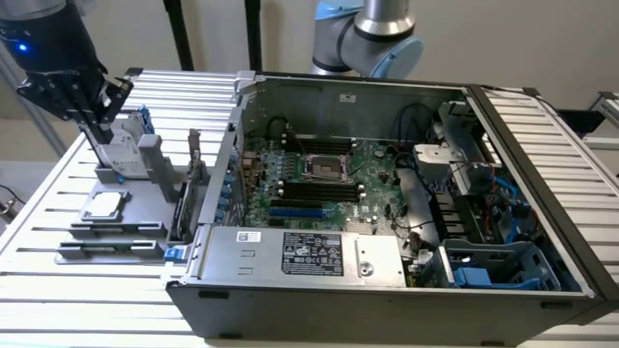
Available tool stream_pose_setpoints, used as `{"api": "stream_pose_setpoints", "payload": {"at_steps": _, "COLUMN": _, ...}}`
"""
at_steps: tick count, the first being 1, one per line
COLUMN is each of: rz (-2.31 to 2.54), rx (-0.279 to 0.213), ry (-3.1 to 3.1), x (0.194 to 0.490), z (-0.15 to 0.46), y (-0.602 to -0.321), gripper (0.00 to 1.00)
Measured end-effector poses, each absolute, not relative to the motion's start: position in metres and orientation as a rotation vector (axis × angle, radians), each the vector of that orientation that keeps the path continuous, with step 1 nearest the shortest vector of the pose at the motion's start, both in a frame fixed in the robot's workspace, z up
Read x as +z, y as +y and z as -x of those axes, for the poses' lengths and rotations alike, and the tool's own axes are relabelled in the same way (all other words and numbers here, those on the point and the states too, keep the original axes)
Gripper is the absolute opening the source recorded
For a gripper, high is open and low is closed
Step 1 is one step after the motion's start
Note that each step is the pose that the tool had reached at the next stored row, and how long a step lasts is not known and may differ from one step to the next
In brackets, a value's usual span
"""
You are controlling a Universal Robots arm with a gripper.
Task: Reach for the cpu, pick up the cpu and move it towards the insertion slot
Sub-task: 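Pick up the cpu and move it towards the insertion slot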
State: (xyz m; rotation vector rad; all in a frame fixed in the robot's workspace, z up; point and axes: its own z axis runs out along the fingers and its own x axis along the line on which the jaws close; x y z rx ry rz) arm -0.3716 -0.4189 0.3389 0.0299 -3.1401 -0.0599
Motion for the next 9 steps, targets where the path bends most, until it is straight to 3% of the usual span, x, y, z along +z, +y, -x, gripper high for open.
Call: {"api": "stream_pose_setpoints", "payload": {"at_steps": 9, "rz": -0.030, "rx": -0.060, "ry": -3.140, "x": 0.335, "z": 0.413, "y": -0.415, "gripper": 0.11}}
